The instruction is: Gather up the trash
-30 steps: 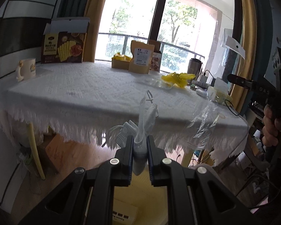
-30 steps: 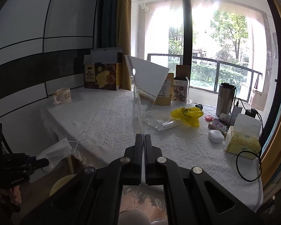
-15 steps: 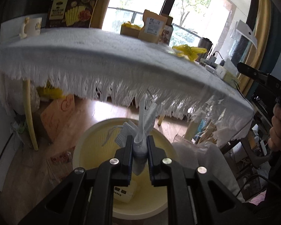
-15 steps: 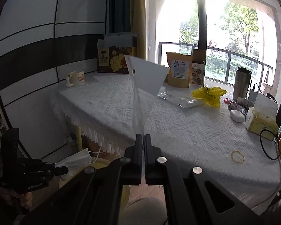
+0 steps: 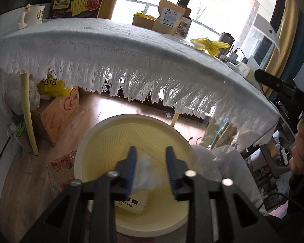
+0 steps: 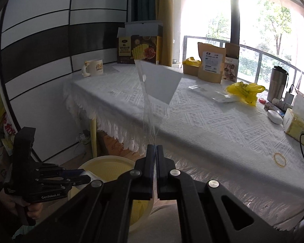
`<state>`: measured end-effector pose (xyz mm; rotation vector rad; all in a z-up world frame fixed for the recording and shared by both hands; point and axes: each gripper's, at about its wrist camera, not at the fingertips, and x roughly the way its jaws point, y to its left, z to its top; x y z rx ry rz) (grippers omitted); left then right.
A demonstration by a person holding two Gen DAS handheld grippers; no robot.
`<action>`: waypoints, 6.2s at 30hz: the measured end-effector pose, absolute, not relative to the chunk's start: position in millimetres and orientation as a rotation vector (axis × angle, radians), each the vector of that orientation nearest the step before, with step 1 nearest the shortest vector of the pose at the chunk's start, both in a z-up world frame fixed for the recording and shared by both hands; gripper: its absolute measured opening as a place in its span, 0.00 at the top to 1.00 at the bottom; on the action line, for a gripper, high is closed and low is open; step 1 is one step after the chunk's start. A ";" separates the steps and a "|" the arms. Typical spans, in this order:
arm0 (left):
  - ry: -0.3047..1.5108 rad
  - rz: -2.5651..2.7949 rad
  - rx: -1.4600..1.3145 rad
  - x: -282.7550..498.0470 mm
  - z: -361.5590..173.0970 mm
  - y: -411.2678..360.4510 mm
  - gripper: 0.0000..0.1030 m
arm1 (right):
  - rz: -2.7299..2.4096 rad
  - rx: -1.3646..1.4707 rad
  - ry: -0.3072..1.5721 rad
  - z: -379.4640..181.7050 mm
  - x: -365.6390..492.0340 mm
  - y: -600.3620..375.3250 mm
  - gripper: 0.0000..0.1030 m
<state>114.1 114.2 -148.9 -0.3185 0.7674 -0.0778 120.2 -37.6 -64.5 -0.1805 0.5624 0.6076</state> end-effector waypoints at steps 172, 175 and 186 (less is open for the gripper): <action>0.745 -0.193 -0.118 475.4 -36.6 13.3 0.37 | 0.397 0.066 0.705 -35.3 518.5 -183.7 0.38; 0.771 -0.219 -0.097 486.5 -41.9 -1.2 0.37 | 0.390 0.024 0.732 -40.5 518.3 -177.7 0.93; 0.883 -0.257 -0.011 508.1 -61.0 -31.1 0.38 | 0.363 0.006 0.626 -14.5 470.5 -201.0 1.00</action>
